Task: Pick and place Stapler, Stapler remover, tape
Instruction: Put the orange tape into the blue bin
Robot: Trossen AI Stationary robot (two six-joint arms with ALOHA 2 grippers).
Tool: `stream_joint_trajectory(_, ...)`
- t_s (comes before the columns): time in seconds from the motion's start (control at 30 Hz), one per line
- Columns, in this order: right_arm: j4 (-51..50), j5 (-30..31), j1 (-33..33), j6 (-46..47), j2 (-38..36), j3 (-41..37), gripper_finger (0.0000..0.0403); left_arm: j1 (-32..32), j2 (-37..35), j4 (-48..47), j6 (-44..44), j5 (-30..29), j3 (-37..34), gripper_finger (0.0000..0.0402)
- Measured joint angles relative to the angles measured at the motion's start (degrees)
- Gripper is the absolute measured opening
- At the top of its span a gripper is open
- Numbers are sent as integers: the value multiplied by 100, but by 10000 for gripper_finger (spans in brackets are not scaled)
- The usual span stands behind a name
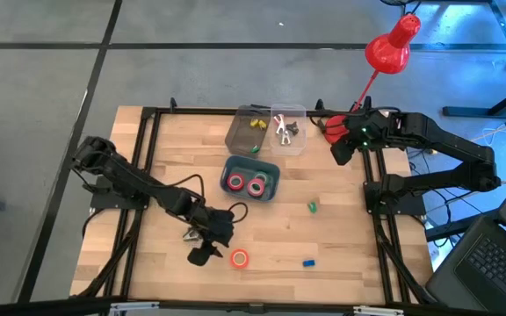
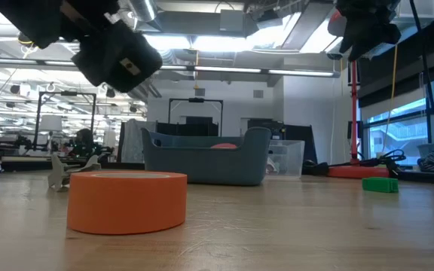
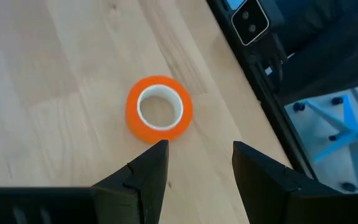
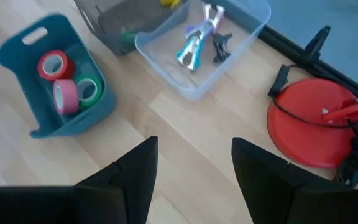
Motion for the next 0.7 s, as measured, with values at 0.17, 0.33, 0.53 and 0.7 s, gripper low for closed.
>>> stream_joint_trajectory(0.17, 166, 3, 2, -22, 2, 0, 207, 0, 348, -3, 356, -5, 212, 169)
stream_joint_trajectory(0.33, 166, 3, 2, -22, 2, 0, 207, -20, 669, 11, 851, -4, 331, 169)
stream_joint_trajectory(0.53, 166, 1, 2, -10, 2, 0, 207, -20, 774, 22, 1271, -54, 356, 169)
stream_joint_trajectory(0.7, 166, 2, 1, 6, 2, 0, 207, -20, 776, 19, 1419, -347, 356, 169)
